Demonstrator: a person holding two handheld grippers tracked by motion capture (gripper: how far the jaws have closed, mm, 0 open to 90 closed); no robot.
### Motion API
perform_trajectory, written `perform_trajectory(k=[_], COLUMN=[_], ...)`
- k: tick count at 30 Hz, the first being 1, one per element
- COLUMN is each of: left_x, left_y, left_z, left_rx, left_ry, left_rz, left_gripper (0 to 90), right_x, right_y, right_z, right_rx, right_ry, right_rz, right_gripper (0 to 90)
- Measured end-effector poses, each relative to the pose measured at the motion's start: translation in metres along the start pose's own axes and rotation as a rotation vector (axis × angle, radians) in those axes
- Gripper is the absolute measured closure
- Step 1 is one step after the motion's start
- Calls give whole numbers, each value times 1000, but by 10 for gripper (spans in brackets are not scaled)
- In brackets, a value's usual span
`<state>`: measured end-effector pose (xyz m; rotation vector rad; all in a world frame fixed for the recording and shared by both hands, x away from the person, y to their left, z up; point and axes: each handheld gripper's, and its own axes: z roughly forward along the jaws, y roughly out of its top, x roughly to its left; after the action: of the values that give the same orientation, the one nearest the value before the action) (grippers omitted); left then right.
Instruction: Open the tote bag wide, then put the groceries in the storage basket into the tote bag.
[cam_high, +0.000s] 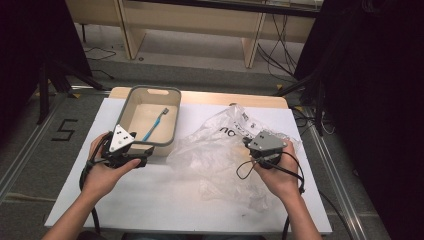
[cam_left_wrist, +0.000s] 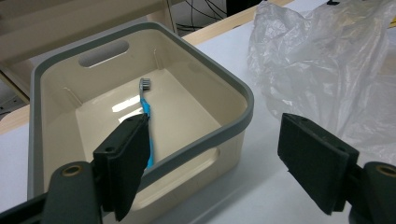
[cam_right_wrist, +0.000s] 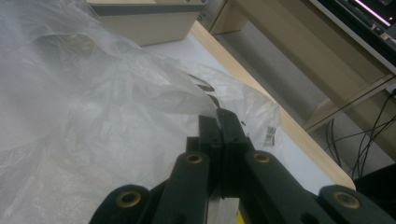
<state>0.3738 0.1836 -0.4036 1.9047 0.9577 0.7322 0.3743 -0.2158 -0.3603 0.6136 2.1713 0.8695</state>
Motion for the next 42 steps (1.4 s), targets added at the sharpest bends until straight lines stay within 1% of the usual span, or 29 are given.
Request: perform_trajectory(k=[6,9,12,18,26,34,42], left_x=[3,5,7,6,6,8,8], left_y=[2,4,6,11,14,14,15], left_z=[4,7,10,17,15,13,15], left_rx=[2,-4,-3,-8,-15,-17,-16], left_ry=[0,4,5,0,3,13,8], left_rz=[-8,-20,-19,-23,-20,-24,-25], left_gripper=[252,252,252,252,252,253,253], right_x=[1,1,0,-2,-2,-1,-1], right_y=[-1,0,1,0,-1,0,0], right_z=[1,1,0,-1,-2,-2,-2], right_rx=[-3,-2,-1,-6,-11,-14,-19], right_ry=[2,2,1,-2,-2,0,0], right_rz=[0,6,13,24,24,24,26], right_gripper=[900,900,900,900,900,900,900])
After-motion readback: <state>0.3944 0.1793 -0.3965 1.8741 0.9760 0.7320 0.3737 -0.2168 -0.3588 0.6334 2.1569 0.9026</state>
